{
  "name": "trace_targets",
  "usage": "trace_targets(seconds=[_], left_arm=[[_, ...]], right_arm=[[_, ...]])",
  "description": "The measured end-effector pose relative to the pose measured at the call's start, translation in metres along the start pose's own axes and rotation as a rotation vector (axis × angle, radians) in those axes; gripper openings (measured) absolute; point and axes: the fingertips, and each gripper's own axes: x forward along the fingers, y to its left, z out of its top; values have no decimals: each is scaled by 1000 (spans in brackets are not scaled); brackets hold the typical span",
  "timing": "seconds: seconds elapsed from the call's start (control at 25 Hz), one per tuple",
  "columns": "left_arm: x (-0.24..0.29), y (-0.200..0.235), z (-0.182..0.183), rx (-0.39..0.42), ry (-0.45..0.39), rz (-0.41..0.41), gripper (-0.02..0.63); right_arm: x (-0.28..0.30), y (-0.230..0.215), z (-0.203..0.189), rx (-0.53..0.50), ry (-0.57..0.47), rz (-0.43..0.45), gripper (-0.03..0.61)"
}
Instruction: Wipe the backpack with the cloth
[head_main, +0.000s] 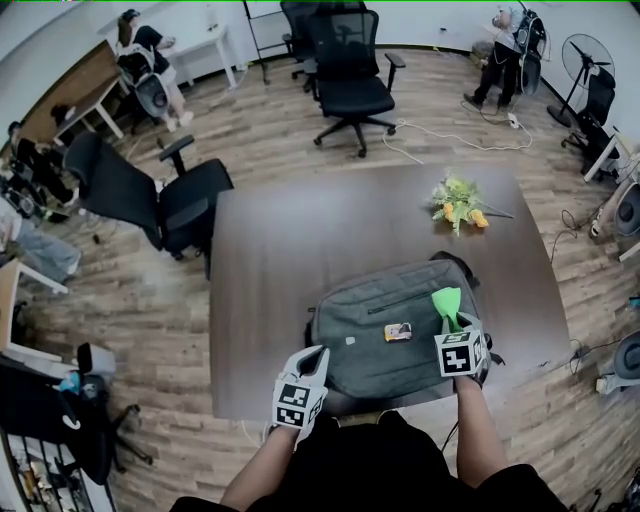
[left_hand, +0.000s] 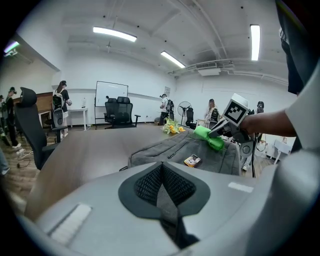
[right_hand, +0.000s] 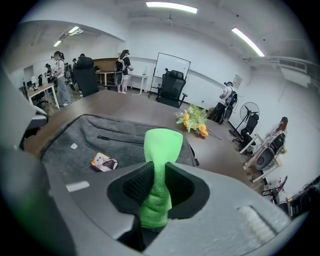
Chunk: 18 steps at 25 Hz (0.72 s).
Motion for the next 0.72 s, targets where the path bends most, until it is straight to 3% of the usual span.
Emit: trace_targets(seconds=[0.36,0.72], left_arm=[[-1,-6,-7,-18,10,3,18],[-1,-7,-8,-23,15,10,18]], right_arm=[[-8,-42,1,5,-2,-77,75],[-21,-19,19,53,-73,6,75]])
